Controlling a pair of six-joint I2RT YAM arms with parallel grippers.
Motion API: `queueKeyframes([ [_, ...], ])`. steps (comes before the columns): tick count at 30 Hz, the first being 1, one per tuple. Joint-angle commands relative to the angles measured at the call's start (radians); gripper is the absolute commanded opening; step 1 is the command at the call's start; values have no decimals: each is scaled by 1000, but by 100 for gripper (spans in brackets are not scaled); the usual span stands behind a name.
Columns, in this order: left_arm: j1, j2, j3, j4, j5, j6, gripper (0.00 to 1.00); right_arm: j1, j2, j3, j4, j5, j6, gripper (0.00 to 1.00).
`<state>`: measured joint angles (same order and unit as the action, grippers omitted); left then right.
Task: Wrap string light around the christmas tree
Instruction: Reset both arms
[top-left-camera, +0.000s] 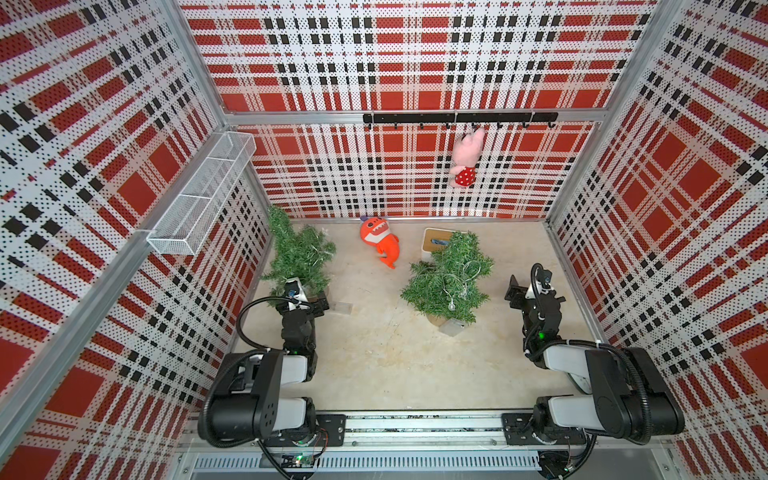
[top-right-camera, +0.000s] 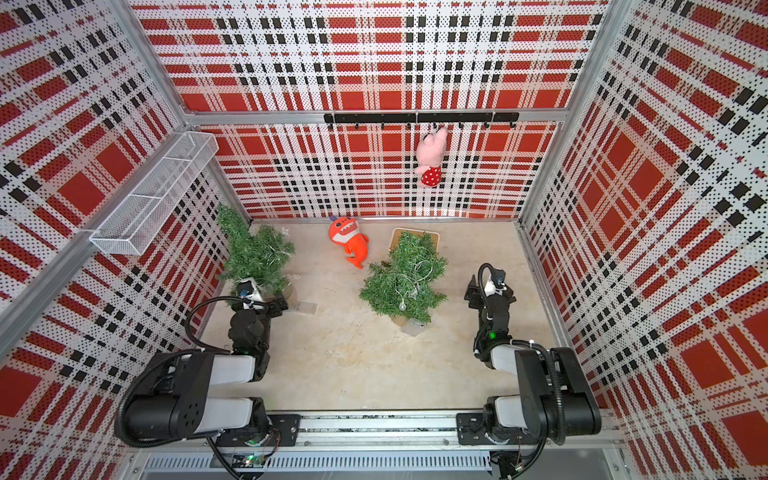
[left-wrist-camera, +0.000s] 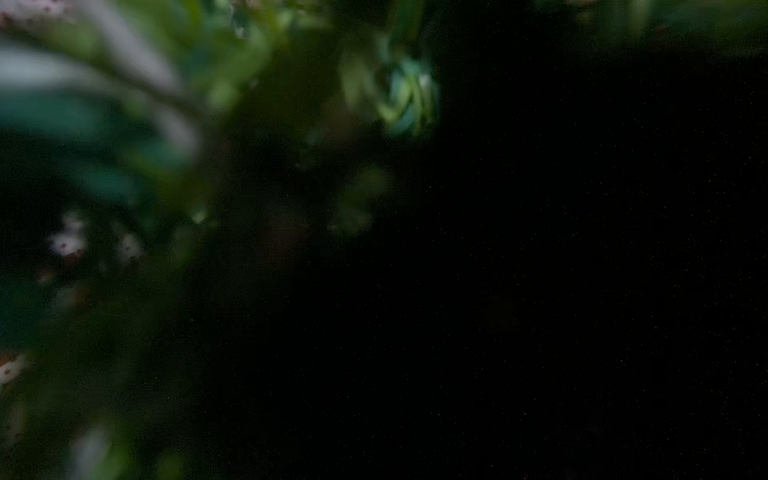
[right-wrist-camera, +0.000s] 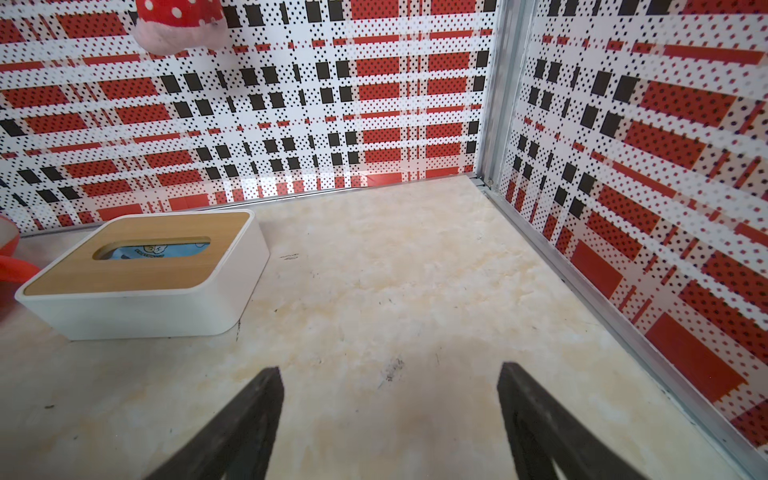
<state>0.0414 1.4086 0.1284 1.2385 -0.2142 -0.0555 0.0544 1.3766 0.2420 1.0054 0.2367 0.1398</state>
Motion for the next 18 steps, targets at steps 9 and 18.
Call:
queueKeyframes([
  [9,-39,173,50,236,-23,-9,98,-11,192,-27,296,21,-44,100],
  [18,-120,179,66,216,-156,60,98,-12,191,13,212,45,-32,100],
])
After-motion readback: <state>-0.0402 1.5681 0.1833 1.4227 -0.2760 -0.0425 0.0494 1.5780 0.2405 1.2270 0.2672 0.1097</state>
